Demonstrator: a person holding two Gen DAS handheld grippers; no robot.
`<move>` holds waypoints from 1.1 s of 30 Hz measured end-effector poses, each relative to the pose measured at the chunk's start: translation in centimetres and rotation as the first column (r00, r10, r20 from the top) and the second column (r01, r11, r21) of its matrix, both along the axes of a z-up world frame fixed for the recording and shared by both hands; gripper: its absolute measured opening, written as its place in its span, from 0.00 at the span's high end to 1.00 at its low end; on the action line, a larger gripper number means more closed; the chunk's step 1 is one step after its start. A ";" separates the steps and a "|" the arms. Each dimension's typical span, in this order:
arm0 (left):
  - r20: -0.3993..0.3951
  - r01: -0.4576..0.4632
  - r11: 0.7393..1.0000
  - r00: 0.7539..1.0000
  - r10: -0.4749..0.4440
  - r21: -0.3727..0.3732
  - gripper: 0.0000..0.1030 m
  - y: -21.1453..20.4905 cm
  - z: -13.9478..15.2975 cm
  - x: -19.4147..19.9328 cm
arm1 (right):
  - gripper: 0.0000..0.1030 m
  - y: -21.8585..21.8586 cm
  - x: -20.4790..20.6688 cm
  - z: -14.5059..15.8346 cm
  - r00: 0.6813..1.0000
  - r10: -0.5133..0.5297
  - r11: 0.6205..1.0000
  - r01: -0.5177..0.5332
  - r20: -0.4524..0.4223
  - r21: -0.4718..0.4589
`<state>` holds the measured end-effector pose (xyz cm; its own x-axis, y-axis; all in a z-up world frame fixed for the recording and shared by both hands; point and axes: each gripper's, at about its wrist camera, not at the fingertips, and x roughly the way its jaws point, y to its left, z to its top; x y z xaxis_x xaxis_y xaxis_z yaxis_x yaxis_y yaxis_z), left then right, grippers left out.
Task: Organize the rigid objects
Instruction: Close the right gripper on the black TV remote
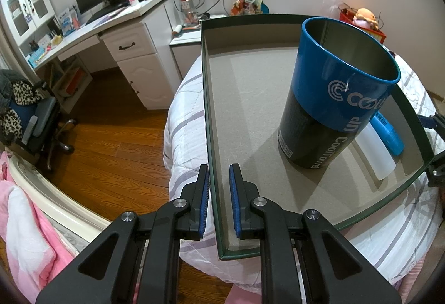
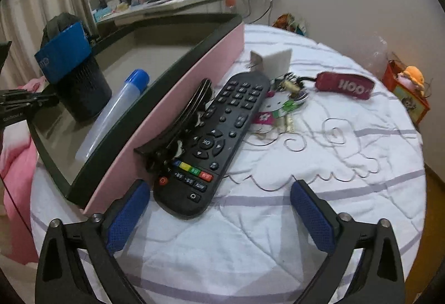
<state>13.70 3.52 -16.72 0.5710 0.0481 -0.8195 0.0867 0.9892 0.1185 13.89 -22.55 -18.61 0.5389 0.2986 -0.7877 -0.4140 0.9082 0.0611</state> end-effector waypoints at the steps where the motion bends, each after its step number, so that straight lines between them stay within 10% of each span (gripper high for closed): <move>1: 0.000 0.000 1.000 1.000 0.000 0.001 0.88 0.0 0.0 0.0 | 0.06 0.1 -0.3 0.0 1.000 0.001 1.000 -0.001 0.000 -0.007; 6: 0.001 -0.003 1.000 1.000 0.003 0.002 0.88 0.1 0.1 0.0 | 0.10 0.4 -0.5 -0.1 1.000 0.013 1.000 -0.013 0.002 -0.018; 13: -0.001 -0.002 1.000 1.000 0.002 0.005 0.87 0.3 0.1 0.0 | 0.54 -1.7 -0.6 0.5 0.997 -0.072 0.997 0.072 0.016 0.003; 23: -0.001 -0.002 1.000 1.000 0.002 0.003 0.87 0.2 0.1 0.0 | 0.48 0.3 0.2 0.6 0.999 -0.026 0.994 0.031 0.048 -0.107; 33: 0.000 -0.002 1.000 1.000 0.002 0.004 0.87 0.3 0.1 0.0 | 0.55 0.1 -0.3 0.9 0.982 -0.188 0.976 0.190 0.028 -0.107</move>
